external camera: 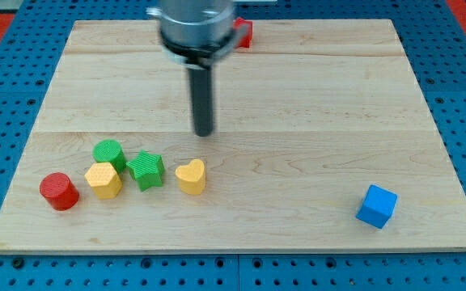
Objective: Push red circle along with yellow hexagon and green star right a bit
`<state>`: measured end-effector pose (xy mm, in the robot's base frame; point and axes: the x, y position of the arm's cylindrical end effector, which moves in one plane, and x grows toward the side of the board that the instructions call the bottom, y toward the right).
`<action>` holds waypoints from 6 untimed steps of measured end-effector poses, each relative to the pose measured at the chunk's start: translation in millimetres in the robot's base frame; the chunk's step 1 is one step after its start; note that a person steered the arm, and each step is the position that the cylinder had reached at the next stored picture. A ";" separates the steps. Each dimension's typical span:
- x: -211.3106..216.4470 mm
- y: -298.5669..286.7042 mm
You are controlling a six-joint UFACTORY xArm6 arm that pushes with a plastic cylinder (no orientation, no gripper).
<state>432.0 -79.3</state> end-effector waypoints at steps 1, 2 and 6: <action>-1.9 -96.8; 15.3 -164.8; 110.2 -153.2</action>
